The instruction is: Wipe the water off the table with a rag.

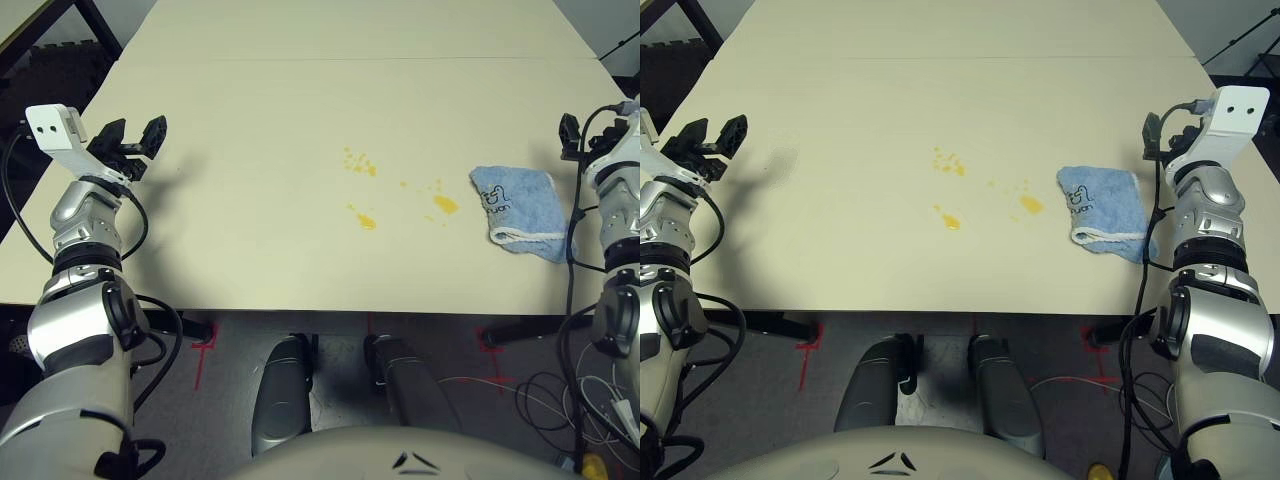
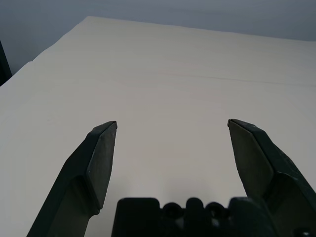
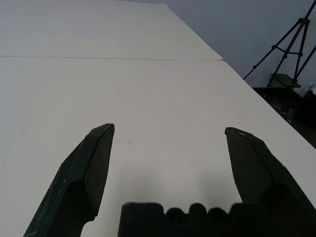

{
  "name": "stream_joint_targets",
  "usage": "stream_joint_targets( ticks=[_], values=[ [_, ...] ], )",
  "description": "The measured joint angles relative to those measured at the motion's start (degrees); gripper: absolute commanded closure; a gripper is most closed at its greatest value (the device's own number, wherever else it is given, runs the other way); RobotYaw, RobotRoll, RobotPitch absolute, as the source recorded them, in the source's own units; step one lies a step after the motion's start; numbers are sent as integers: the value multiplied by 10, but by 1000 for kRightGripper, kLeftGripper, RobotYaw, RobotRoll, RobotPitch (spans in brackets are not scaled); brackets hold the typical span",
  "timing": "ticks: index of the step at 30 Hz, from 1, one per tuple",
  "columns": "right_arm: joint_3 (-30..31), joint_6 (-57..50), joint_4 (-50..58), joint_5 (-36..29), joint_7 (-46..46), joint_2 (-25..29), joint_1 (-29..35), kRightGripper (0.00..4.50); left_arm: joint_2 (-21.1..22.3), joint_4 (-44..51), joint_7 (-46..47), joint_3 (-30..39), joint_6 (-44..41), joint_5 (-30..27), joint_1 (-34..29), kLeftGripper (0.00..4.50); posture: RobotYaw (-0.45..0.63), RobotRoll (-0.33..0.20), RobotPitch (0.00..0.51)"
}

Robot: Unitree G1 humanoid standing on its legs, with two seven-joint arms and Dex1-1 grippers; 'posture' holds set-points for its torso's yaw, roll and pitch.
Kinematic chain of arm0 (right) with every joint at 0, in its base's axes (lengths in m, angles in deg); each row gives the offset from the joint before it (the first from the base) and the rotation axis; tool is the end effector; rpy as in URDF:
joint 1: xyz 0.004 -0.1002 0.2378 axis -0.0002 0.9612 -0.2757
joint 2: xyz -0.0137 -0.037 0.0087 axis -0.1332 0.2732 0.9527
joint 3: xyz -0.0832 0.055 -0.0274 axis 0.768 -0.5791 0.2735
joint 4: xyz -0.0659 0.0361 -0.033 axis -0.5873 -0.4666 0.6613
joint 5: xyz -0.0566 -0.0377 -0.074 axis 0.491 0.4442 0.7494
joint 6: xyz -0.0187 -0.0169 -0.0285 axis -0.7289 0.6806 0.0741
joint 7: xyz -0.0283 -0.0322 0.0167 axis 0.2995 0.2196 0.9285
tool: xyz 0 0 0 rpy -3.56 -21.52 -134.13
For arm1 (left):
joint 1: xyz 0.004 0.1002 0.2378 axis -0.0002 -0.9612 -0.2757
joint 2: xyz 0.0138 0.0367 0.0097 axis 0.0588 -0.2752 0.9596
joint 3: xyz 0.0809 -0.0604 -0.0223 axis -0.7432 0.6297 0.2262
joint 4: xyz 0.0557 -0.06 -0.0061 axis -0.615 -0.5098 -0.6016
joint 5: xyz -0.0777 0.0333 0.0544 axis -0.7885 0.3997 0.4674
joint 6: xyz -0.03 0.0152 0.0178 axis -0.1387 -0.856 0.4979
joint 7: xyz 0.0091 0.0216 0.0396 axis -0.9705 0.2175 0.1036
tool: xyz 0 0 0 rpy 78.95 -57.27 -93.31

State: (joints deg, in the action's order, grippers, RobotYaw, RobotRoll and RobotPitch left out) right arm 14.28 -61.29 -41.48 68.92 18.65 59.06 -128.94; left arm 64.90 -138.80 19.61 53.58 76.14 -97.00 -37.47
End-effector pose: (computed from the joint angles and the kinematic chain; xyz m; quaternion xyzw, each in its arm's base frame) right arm 0.3038 -0.3335 0.1464 -0.0163 -0.0488 -0.1199 0.9915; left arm 0.2948 0.3537 0.1489 -0.0496 -0.0995 -0.0548 0.9923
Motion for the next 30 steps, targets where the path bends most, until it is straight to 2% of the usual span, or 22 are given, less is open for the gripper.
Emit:
stream_joint_targets(
  ticks=[10,17,22,30],
  values=[
    [1,1,0,0,1,-2,0,37,0,3,-9,0,-1,-1,0,0,48,0,190],
    [4,1,0,0,18,-3,-1,37,0,53,-108,-9,-61,-14,-11,0,96,0,200],
    [7,-1,-2,2,31,-6,-3,37,2,137,-207,-30,-139,-29,-54,0,129,0,195],
    [27,-22,-14,7,74,-11,-25,37,43,387,-344,-99,-308,-68,-168,0,166,0,198]
  ],
)
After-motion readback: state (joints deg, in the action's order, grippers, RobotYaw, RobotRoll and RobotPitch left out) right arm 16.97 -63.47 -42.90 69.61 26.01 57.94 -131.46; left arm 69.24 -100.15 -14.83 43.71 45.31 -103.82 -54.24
